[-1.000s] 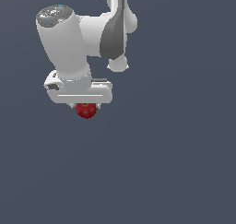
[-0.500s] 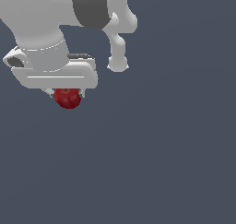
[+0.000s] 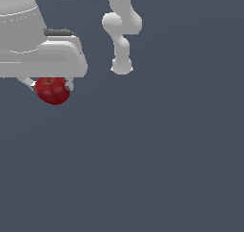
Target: Pick up the object and move it to a goal position.
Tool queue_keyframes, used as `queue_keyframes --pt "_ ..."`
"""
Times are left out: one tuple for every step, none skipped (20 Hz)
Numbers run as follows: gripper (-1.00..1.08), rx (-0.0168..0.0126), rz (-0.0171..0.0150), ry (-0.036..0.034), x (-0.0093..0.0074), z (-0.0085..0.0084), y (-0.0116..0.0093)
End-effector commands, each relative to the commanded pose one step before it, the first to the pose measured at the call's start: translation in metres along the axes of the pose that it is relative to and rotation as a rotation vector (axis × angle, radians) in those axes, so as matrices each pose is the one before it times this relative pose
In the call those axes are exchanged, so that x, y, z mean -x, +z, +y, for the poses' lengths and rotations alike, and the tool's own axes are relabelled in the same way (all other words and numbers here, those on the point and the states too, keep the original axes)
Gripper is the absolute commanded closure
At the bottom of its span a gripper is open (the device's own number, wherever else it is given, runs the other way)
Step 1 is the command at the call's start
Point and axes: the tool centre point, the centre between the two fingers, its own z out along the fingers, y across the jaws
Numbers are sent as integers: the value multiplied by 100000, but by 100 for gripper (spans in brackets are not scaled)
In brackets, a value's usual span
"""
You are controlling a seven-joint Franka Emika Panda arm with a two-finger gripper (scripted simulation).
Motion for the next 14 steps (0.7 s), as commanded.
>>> queue_keyframes --pt "108 53 214 -48 -255 376 -1053" --pt "108 0 0 0 -81 119 -272" --pt "108 0 0 0 -73 107 -242" --pt "108 0 0 0 -66 95 -215" --pt "108 0 0 0 -60 83 -189" --pt "108 0 0 0 -53 73 -165" --pt "108 0 0 0 -47 63 -142" --pt "108 0 0 0 -40 53 -121" --pt "108 0 0 0 -34 44 -100" --pt "108 0 0 0 -28 36 -81" --pt "108 0 0 0 -22 27 -62" --pt "108 0 0 0 -15 19 -44" --pt "108 0 0 0 -9 12 -26" --pt "108 0 0 0 -3 4 -9"
